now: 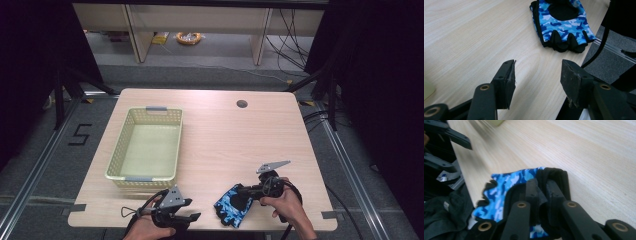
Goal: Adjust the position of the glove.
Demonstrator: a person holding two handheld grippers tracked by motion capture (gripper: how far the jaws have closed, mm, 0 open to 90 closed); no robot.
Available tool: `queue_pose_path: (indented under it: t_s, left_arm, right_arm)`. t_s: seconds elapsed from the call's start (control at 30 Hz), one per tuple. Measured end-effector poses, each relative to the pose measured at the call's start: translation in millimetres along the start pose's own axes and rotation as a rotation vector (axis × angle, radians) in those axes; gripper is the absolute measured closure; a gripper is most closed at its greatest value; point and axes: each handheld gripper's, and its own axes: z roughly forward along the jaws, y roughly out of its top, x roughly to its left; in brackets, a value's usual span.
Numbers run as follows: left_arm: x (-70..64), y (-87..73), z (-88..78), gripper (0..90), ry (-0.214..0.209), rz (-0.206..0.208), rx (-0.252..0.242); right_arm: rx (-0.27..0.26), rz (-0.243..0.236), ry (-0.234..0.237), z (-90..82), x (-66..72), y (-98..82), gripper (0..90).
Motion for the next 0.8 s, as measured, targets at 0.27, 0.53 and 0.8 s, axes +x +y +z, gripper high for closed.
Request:
queue_pose_path:
  t_s: [0.27, 0.53, 0.8]
  left_arm:
    - [1.8, -0.8, -0.6, 44.2, 0.007, 0.031, 0.022]
    - [3.3, -0.9, -2.3, 43.2, 0.006, 0.034, 0.019]
    - [2.7, -1.6, -3.1, 42.2, 0.002, 0.012, 0.009]
  right_arm:
    - [-0.009, -0.026, -0.105, 1.4, 2.8, 2.3, 58.5]
    - [-0.103, 0.043, -0.149, -18.8, 10.9, 10.5, 41.0]
    - [-0.044, 0.002, -0.227, -19.2, 7.1, 7.5, 44.0]
